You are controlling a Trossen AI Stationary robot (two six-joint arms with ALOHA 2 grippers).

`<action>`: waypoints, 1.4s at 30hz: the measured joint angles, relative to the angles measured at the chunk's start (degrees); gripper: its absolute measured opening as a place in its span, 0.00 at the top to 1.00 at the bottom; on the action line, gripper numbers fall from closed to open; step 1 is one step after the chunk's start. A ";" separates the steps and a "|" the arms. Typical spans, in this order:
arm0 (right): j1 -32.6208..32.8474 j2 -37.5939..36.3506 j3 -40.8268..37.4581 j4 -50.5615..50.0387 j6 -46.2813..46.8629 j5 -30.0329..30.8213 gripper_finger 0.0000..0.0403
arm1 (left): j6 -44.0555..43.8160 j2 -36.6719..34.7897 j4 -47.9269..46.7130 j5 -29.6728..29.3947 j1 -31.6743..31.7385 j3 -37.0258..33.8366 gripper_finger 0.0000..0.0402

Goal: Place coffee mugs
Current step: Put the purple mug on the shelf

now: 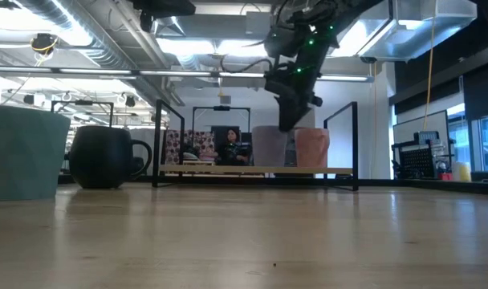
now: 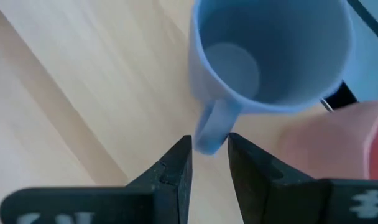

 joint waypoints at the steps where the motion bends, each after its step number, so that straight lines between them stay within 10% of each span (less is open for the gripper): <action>1: 0.00 0.00 0.00 0.60 -0.01 -0.14 0.78 | 0.00 0.00 0.00 0.00 0.00 0.00 0.96; 14: 0.40 -0.03 0.91 9.20 0.08 -1.31 0.78 | 0.02 -0.01 0.00 0.00 -0.01 0.00 0.96; 30: -2.73 6.50 21.08 -1.14 1.47 -2.59 0.77 | 0.02 -0.01 -0.19 -0.02 0.01 0.00 0.96; 42: -10.65 8.57 22.38 -8.31 2.13 -3.18 0.53 | -2.58 0.00 -0.25 -0.51 0.00 0.00 0.96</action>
